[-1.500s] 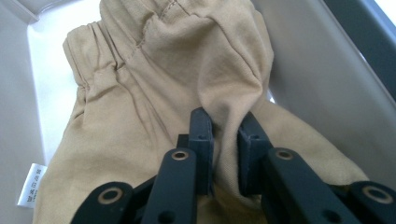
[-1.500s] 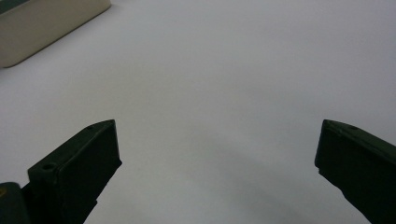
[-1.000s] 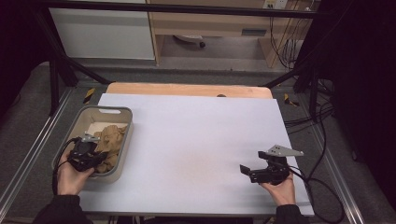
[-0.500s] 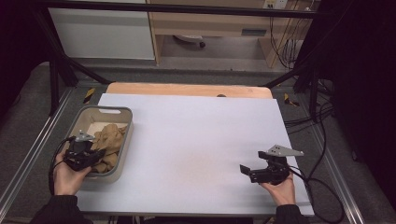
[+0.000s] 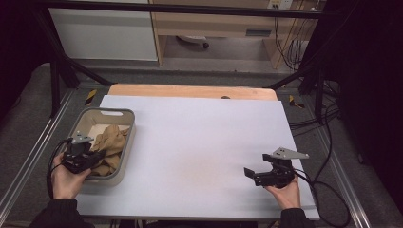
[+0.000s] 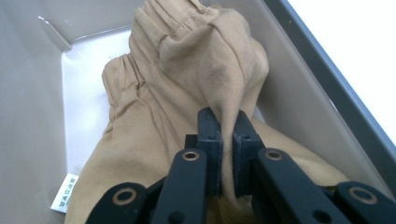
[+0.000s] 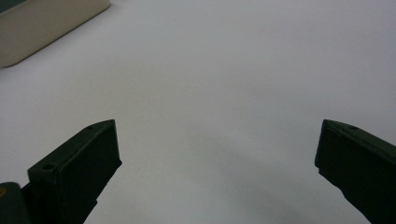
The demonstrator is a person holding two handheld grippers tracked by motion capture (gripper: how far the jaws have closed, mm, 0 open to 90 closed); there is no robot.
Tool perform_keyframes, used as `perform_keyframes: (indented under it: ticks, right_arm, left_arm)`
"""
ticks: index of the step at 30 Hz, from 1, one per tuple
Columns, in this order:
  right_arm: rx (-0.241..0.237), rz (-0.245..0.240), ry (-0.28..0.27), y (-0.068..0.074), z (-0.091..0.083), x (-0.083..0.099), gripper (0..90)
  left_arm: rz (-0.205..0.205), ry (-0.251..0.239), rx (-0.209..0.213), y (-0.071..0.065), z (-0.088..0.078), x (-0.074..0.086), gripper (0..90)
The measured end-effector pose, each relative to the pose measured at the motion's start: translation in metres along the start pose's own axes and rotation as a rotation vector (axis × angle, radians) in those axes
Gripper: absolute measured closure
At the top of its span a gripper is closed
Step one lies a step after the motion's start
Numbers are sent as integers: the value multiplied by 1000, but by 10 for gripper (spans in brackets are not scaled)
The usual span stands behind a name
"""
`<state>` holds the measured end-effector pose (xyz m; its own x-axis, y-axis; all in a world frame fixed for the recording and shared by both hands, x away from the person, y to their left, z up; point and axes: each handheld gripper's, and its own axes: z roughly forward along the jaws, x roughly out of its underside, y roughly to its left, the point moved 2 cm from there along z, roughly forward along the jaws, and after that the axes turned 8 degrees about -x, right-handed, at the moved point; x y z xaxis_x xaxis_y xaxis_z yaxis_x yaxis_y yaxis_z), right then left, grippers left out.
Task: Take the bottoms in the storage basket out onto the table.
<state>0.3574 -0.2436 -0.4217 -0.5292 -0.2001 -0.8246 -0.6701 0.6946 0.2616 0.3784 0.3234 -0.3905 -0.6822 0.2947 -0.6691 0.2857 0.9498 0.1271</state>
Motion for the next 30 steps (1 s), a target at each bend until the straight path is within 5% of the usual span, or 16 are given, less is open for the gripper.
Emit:
perform_keyframes:
  ticks: [30]
  right_arm:
    - [-2, 2, -1, 0, 0, 0, 6]
  left_arm:
    - [-24, -76, 18, 4, -18, -6, 852]
